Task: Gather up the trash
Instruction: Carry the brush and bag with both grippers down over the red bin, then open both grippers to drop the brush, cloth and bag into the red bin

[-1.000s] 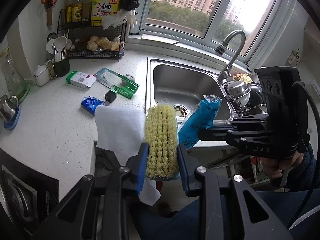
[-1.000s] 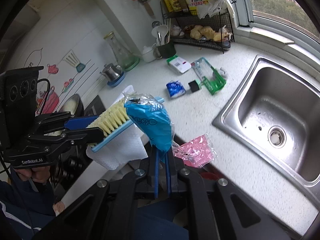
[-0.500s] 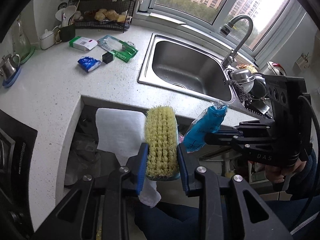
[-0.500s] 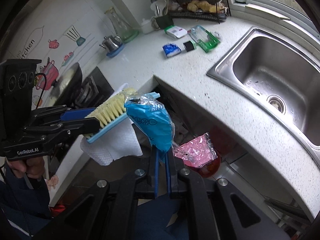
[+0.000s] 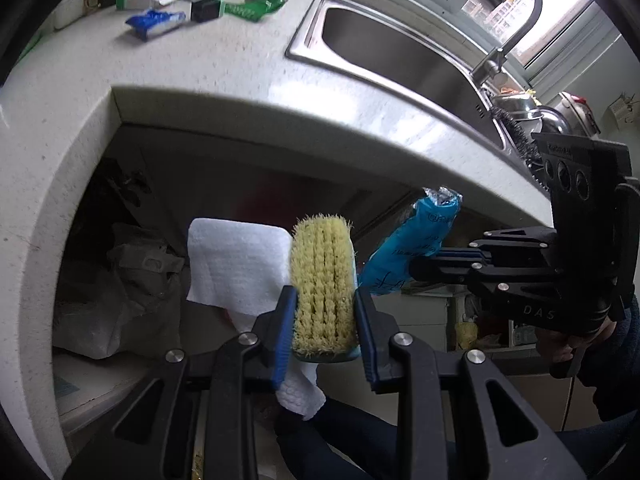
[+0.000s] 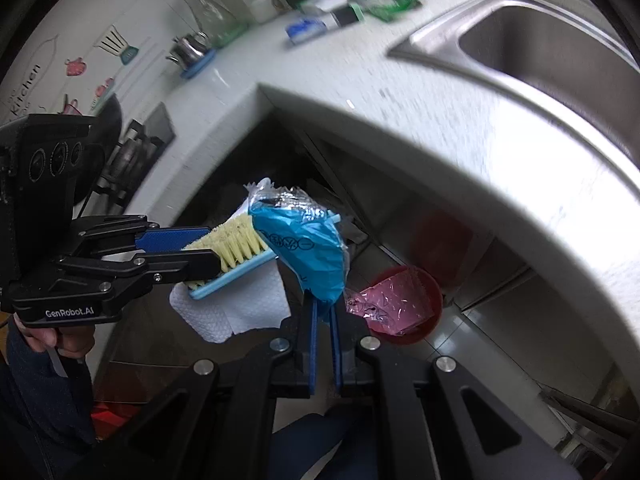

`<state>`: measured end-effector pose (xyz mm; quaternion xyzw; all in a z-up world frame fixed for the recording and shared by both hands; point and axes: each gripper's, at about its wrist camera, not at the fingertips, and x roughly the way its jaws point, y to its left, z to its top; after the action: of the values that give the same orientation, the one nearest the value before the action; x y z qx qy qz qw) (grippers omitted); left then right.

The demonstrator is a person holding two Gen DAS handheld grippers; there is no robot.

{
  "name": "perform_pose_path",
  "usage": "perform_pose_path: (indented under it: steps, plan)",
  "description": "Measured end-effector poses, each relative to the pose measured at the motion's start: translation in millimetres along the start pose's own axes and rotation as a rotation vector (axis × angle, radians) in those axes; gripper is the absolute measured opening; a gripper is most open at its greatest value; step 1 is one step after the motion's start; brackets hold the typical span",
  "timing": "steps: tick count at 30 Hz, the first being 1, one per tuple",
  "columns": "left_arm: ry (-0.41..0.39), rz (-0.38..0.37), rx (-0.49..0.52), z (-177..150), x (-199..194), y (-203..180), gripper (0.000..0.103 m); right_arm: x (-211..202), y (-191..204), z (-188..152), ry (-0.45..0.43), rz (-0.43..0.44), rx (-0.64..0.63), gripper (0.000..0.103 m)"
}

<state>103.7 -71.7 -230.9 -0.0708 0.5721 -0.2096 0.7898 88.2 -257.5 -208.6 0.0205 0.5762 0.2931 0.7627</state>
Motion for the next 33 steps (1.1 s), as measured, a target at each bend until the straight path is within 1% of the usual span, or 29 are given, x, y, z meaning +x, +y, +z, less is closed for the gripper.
perform_pose_path:
  steps: [3, 7, 10, 14, 16, 21, 25, 28, 29, 33]
  plan:
    - [0.021, -0.032, -0.009, -14.4, 46.2, 20.0, 0.027, 35.9, -18.4, -11.1, 0.016, -0.026, -0.019, 0.005]
    - [0.050, -0.032, -0.021, -33.4, 111.0, 46.5, 0.027, 88.0, -37.4, -27.8, 0.031, -0.035, -0.068, 0.005]
    - [0.063, -0.061, -0.036, -45.0, 157.7, 64.4, 0.027, 130.0, -46.3, -38.0, 0.055, -0.060, -0.104, 0.005]
    - [0.081, -0.031, 0.002, -60.1, 212.6, 80.6, 0.027, 180.1, -68.9, -54.1, 0.071, -0.053, -0.098, 0.005]
    - [0.090, -0.014, -0.001, -68.1, 239.7, 90.3, 0.027, 205.5, -82.8, -61.3, 0.083, -0.056, -0.087, 0.005]
    - [0.119, -0.017, -0.030, -80.6, 289.7, 109.8, 0.027, 257.7, -111.9, -75.9, 0.118, -0.038, -0.056, 0.005]
    - [0.120, -0.017, -0.029, -88.7, 321.2, 119.2, 0.027, 288.7, -123.8, -75.4, 0.129, -0.034, -0.061, 0.005]
    - [0.131, 0.005, -0.001, -92.5, 341.1, 117.0, 0.027, 305.6, -129.9, -75.7, 0.135, -0.033, -0.067, 0.005]
    - [0.132, 0.007, 0.008, -93.6, 347.7, 116.4, 0.027, 308.0, -135.9, -80.5, 0.134, -0.033, -0.070, 0.005]
    - [0.142, -0.014, 0.007, -96.2, 371.2, 121.6, 0.027, 321.9, -150.7, -83.8, 0.139, -0.041, -0.069, 0.005]
